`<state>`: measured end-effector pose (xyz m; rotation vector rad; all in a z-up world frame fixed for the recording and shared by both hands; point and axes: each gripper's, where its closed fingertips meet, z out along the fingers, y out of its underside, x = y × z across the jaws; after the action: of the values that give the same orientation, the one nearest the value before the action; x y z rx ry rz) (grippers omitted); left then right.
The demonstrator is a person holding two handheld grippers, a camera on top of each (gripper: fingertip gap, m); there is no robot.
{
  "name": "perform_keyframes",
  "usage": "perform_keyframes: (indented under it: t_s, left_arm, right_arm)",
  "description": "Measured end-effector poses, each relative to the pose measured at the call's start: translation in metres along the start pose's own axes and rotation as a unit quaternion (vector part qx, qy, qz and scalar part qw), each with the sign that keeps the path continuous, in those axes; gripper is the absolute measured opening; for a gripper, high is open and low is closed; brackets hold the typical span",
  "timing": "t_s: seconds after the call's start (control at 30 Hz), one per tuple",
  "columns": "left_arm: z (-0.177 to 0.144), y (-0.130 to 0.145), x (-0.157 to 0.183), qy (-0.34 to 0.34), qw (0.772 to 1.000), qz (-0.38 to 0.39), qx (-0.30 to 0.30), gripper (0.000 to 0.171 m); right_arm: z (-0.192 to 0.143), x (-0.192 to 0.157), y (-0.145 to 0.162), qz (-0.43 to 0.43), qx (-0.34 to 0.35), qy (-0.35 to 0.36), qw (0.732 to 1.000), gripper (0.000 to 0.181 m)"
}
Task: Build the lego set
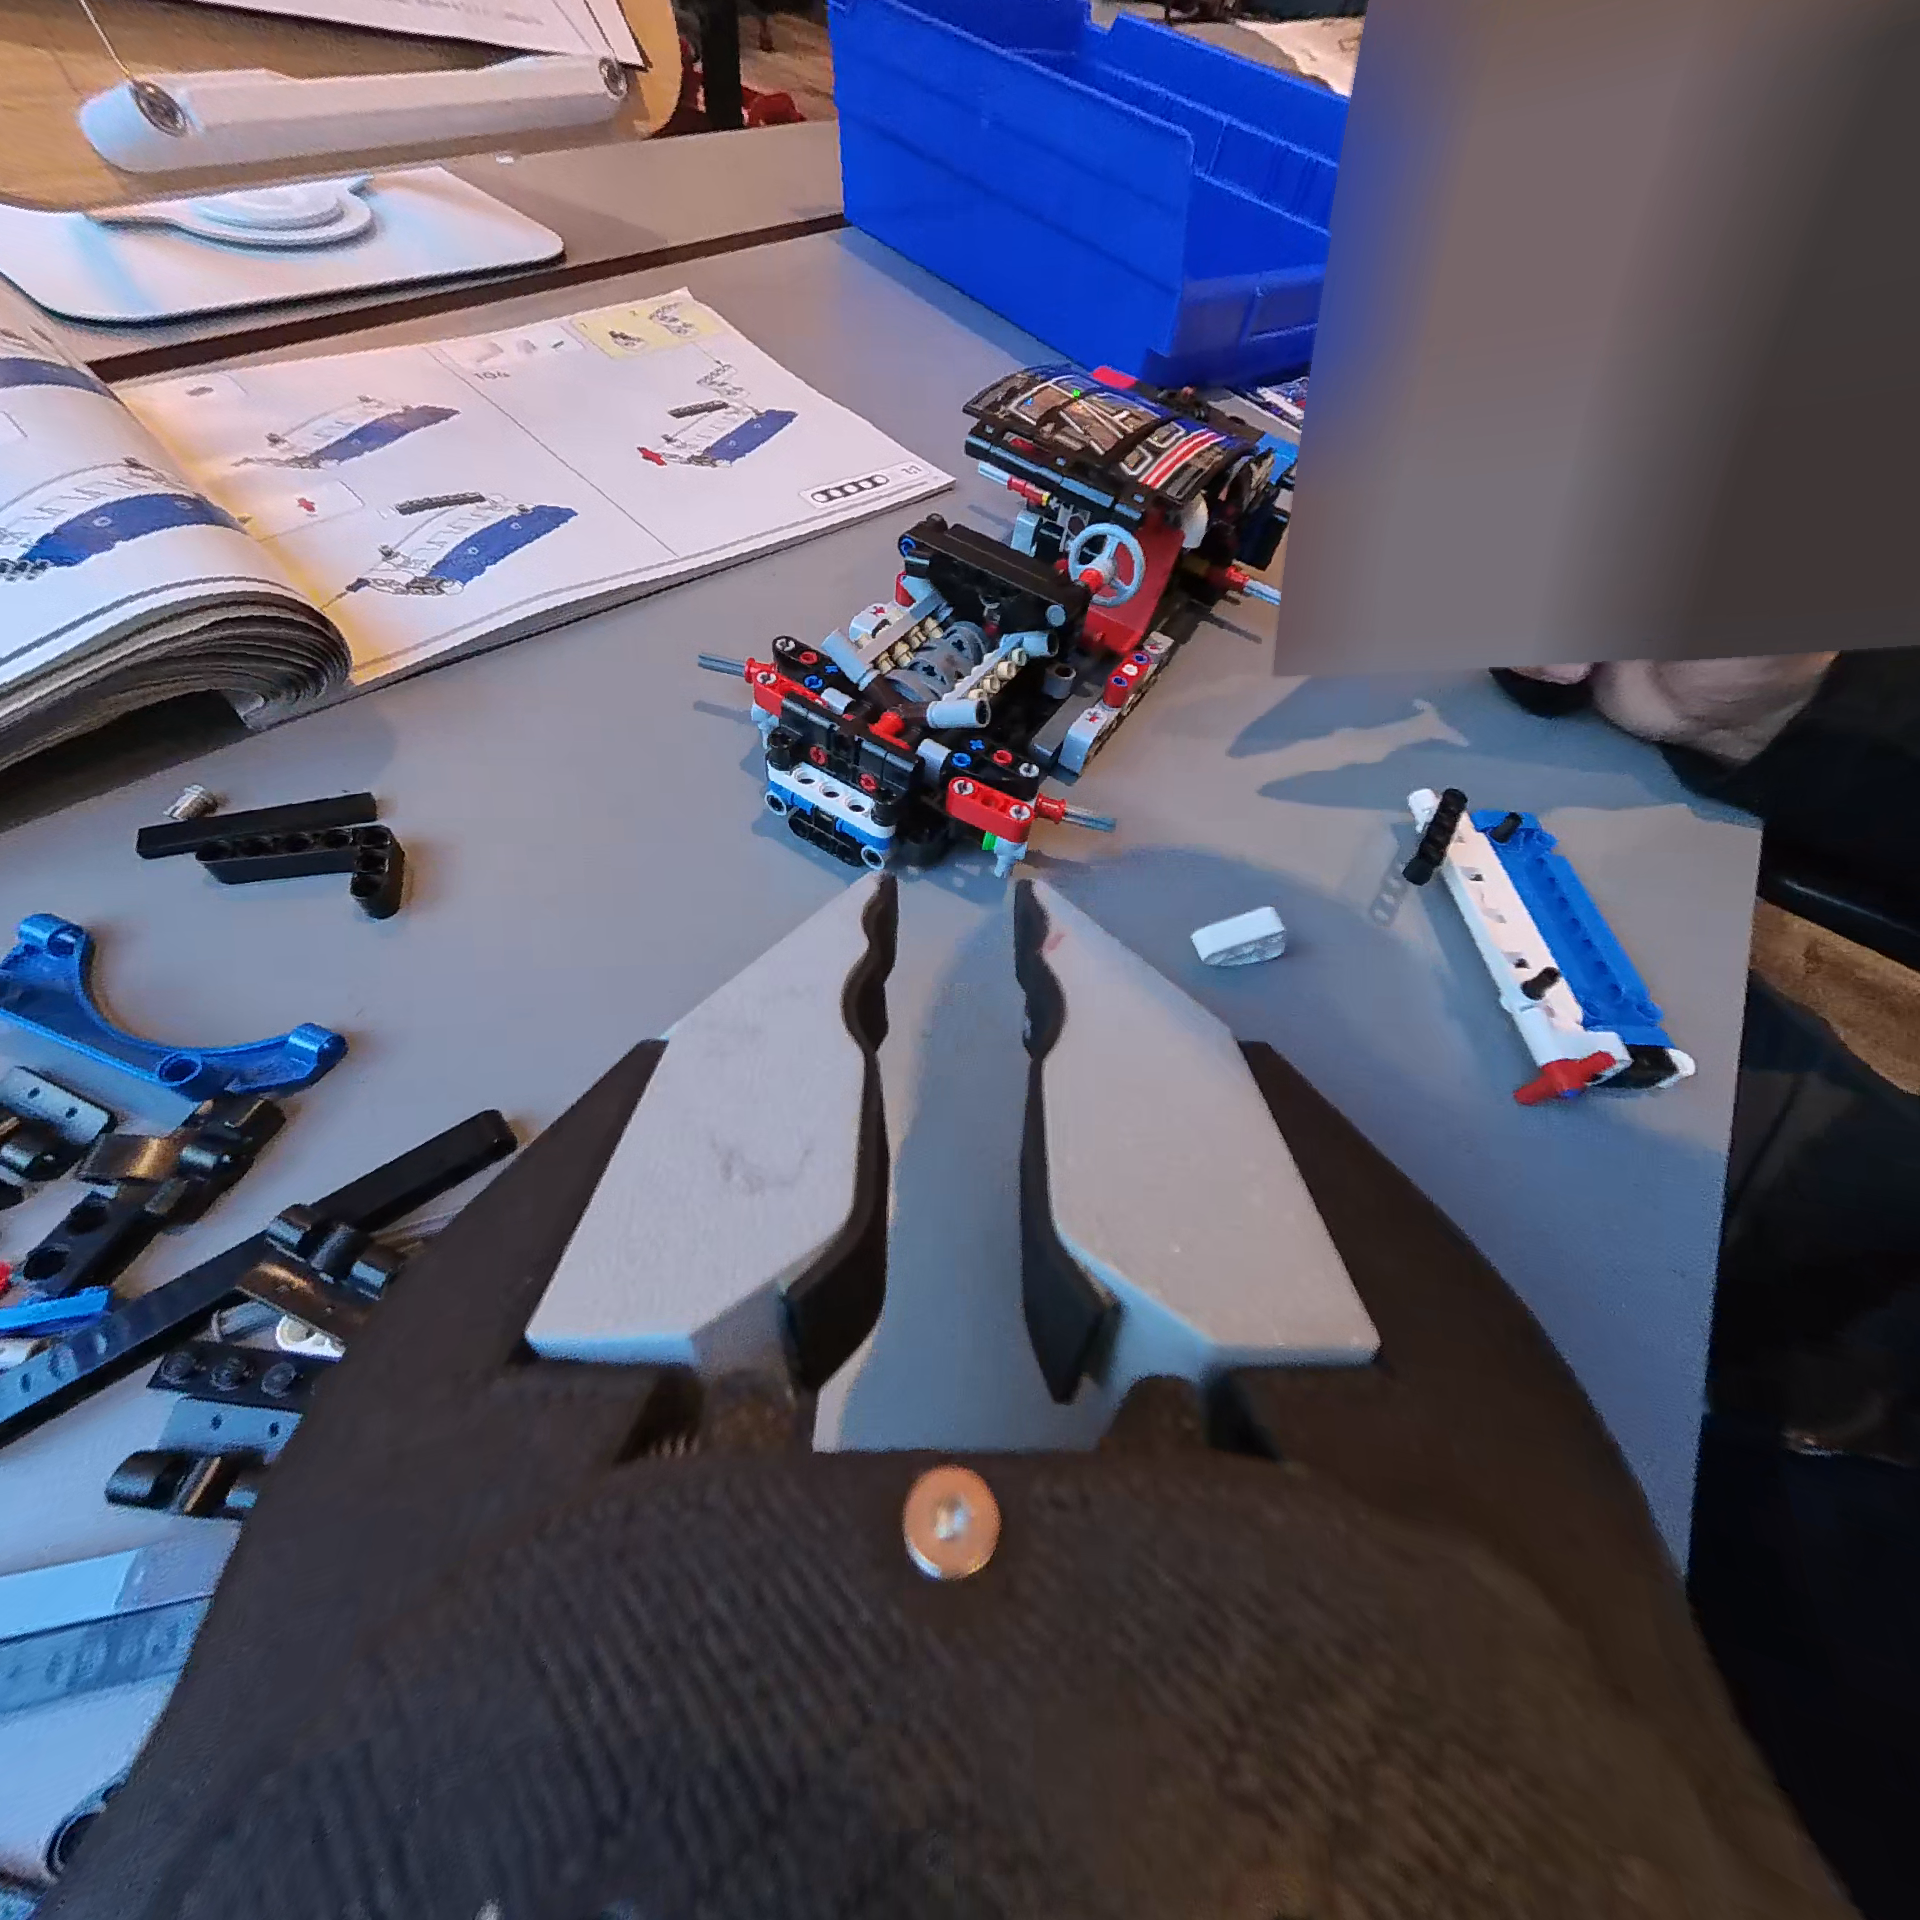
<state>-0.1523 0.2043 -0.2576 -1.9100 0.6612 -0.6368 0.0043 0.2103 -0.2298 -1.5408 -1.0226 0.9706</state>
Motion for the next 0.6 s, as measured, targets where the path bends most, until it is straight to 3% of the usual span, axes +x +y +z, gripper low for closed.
perform_keyframes:
  t_s: [0.43, 0.6]
  left_arm:
    - [0.0, 0.0, -0.001, -0.001, 1.0, -0.004, 0.0, 0.02]
    - [0.001, 0.001, 0.0, -0.007, 1.0, 0.005, -0.005, 0.019]
  right_arm:
    - [0.0, -0.013, -0.001, -0.019, 0.003, -0.027, 0.999, 0.015]
    - [0.008, -0.024, 0.007, -0.052, -0.027, -0.04, 0.998, 0.017]
